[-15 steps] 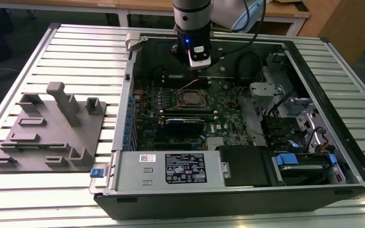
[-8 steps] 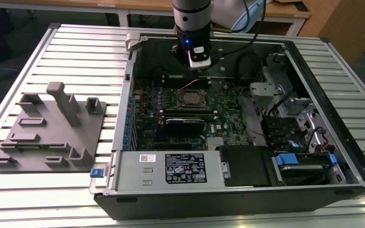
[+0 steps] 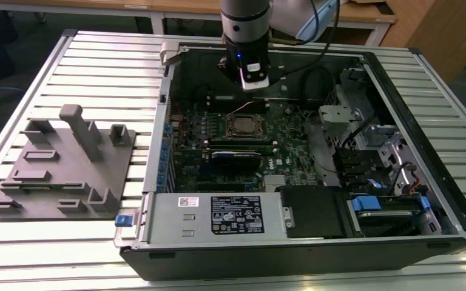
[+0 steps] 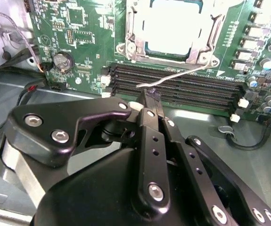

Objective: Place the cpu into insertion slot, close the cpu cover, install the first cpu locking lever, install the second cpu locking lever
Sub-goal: 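Install the first cpu locking lever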

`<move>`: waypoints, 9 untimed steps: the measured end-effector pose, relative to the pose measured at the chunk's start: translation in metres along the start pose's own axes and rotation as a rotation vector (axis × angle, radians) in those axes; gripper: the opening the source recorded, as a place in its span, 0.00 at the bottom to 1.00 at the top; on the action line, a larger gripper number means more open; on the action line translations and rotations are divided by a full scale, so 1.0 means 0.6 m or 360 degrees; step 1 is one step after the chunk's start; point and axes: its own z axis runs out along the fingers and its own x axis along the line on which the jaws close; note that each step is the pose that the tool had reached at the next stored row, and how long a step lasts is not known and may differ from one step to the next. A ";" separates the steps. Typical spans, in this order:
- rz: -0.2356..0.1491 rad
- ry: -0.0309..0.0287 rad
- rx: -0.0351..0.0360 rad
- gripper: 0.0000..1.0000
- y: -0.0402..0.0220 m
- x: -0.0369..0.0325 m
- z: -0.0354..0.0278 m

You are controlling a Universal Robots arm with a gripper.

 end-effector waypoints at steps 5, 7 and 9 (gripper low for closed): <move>0.0006 0.00140 -0.0031 0.11 -0.005 -0.001 0.004; 0.0007 0.00147 -0.0033 0.11 -0.008 0.001 0.008; 0.0007 0.00152 -0.0034 0.11 -0.010 0.004 0.013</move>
